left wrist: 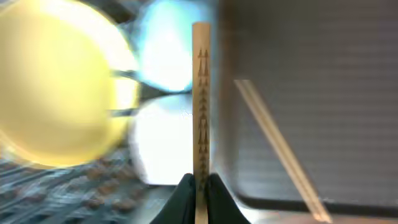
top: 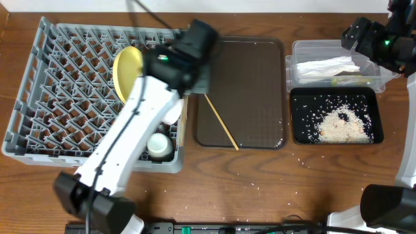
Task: Sort waste into correct bins and load items into the dishwasher
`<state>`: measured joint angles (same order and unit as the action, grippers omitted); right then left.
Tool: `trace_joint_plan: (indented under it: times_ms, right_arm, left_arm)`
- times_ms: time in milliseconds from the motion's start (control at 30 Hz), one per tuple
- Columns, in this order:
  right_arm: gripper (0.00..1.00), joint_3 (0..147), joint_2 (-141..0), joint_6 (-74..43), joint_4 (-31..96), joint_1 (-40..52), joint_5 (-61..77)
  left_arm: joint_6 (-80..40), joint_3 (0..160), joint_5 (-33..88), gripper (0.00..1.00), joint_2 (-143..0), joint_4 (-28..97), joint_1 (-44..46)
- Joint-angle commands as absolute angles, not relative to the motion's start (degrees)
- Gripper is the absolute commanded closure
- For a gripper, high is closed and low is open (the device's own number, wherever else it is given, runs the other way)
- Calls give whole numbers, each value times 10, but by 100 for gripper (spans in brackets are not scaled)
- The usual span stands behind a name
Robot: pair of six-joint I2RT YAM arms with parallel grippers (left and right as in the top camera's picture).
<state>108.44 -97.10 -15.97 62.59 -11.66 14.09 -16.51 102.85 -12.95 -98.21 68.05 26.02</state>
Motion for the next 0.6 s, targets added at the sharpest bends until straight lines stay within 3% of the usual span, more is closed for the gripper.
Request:
trace_joint_plan:
  times_ms: [0,333,467,567]
  right_arm:
    - [1,1086,-971,-163,627,-116,139]
    - [1,1086,-971,-163,627,-116,139]
    - [1,1086,-971,-163,627,-116,139]
    - [1,1086,-971,-163,627,-116,139]
  left_arm:
    - [-113,1023,-196,93,-994,684,214]
    - [-70,976,-196,89,-1052,610,104]
    - [-71,976,-196,57,-1068,594,88]
    - [-71,976,-196,49,-1067,590,88]
